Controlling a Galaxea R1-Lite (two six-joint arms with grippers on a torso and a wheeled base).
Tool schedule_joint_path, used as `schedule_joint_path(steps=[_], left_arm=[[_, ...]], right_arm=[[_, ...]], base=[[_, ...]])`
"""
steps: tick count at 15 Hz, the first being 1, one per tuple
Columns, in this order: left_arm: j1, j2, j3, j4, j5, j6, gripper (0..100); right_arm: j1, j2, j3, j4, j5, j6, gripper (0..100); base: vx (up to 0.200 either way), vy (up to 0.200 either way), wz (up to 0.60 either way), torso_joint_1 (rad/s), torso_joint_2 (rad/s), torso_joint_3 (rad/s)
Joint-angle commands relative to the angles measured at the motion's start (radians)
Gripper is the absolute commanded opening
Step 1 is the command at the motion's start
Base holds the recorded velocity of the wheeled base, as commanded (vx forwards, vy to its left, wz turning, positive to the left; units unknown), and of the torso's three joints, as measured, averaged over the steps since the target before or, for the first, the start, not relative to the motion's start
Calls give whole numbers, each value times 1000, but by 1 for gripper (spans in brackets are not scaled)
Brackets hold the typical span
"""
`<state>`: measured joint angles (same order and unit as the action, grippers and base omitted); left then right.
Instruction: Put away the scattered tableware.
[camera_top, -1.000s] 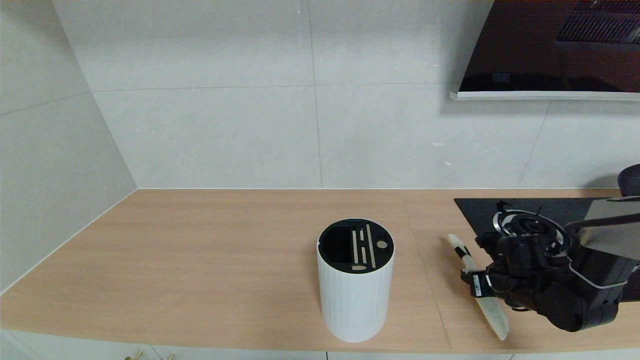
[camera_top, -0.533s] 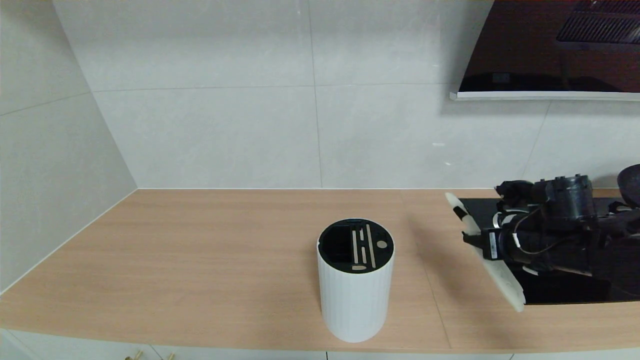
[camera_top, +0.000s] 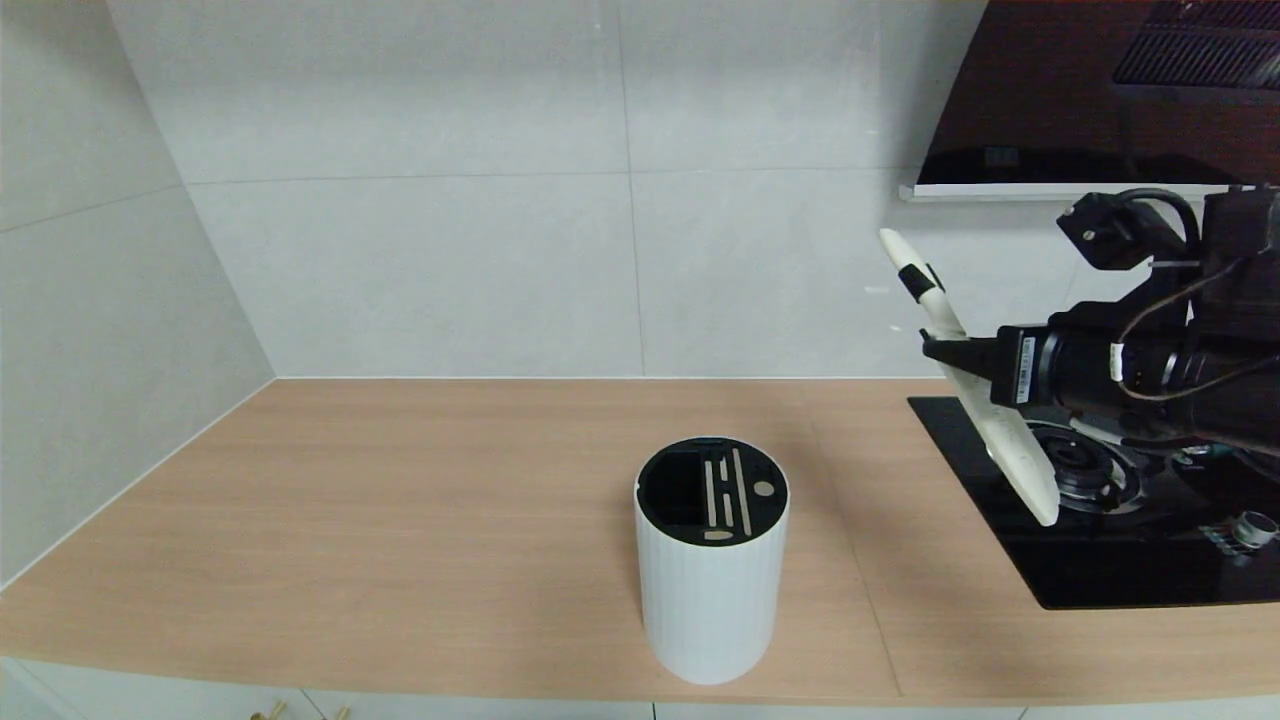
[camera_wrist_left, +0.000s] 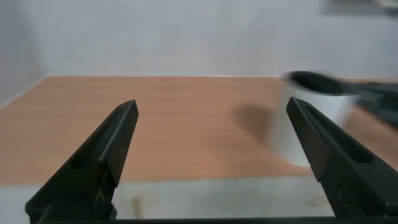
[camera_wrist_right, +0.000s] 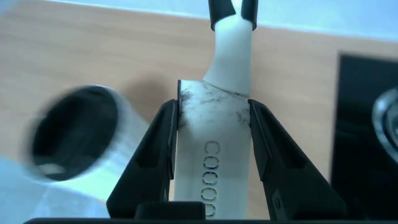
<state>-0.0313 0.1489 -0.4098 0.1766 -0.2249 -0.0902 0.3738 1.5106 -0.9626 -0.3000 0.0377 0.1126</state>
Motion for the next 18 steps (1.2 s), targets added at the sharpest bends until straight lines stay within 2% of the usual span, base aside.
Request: schedule_joint_path(steps=[1,2,3,4,5,6,8,9,10,12,14,15,16,17,18], left_arm=[[-30,540,-268,27,-238,-11,100],[-47,698,-310,-31,-289,-14,100],[-90,810,-327,-101,-314,-23,100],[-171,916,-328,-189,-315,-62,100],[-265,1011,-323,-295,-314,-152,100],[-326,1075,-320,-387,-312,-250,100],[-430,1192,-294,-671,-300,-474,100],[-449,1239,-279,-799,-289,-545,100],[-463,1275,-267,-879,-284,-589,100],[-501,1356,-262,-950,-274,-649,100],[-546,1431,-267,-1029,-200,-657,100],[-599,1509,-267,-1128,-99,-660,100],[-621,1545,-268,-1181,-45,-660,100],[-656,1612,-274,-1310,42,-660,100],[-667,1629,-268,-1350,48,-660,100]], right_arm=[[88,-46,-33,16,-9,1,0],[129,-49,-18,16,-32,1,0],[171,-49,-1,13,-65,2,0],[211,-43,10,12,-93,2,0],[257,-38,24,9,-114,2,0],[284,-33,38,7,-125,4,0],[336,-32,53,4,-160,7,0],[355,-32,51,2,-171,15,0],[379,-32,53,2,-173,24,0],[407,-20,51,-2,-176,56,0],[436,6,53,-53,-179,73,0],[451,33,59,-96,-188,75,0],[464,40,65,-107,-199,75,0],[479,62,67,-122,-220,75,0],[484,63,68,-123,-222,76,0]], base=[[0,0,0,0,0,0],[0,0,0,0,0,0],[0,0,0,0,0,0],[0,0,0,0,0,0],[0,0,0,0,0,0],[0,0,0,0,0,0],[0,0,0,0,0,0],[0,0,0,0,0,0],[0,0,0,0,0,0],[0,0,0,0,0,0],[0,0,0,0,0,0],[0,0,0,0,0,0],[0,0,0,0,0,0],[0,0,0,0,0,0],[0,0,0,0,0,0]])
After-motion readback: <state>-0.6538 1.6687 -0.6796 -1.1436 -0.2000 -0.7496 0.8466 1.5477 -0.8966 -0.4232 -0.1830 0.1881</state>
